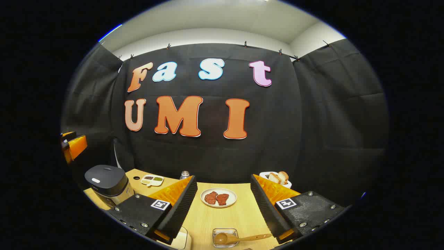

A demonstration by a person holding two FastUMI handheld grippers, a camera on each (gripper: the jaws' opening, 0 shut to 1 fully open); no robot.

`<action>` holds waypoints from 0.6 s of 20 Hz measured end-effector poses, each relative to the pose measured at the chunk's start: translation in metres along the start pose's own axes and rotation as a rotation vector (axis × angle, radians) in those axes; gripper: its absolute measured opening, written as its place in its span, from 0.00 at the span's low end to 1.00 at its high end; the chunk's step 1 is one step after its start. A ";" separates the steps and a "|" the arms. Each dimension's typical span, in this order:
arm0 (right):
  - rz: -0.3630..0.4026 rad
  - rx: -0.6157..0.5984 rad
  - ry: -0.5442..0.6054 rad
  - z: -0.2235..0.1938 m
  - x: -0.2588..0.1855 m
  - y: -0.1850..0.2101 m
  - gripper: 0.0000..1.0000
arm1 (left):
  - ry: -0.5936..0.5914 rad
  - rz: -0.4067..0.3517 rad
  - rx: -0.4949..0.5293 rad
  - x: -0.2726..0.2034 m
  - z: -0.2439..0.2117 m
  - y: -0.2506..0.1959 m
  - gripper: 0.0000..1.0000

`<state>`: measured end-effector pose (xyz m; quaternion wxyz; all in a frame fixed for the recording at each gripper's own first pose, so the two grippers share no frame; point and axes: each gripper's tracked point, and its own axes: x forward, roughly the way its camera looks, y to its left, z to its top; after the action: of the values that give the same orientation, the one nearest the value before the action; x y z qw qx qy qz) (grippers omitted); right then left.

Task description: Close the left gripper, press the button to open the rice cooker; take a wooden spoon from the chopstick holder with the right hand, scoop a spoonful of rice and pour it into the rice cooker, then put the wooden spoon back into the chopstick holder.

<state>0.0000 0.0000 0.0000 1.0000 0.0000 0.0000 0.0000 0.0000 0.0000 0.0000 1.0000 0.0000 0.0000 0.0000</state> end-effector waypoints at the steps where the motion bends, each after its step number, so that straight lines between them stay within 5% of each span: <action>1: 0.004 0.004 0.000 -0.002 0.000 0.002 0.95 | -0.001 0.003 0.005 0.000 0.002 0.002 1.00; 12: 0.066 0.031 0.018 0.004 0.022 0.037 0.95 | -0.003 0.105 0.021 -0.003 0.009 0.047 0.97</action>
<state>0.0221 0.0370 0.0039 0.9993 0.0153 0.0089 0.0329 -0.0034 0.0469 0.0087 0.9986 0.0104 -0.0016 0.0525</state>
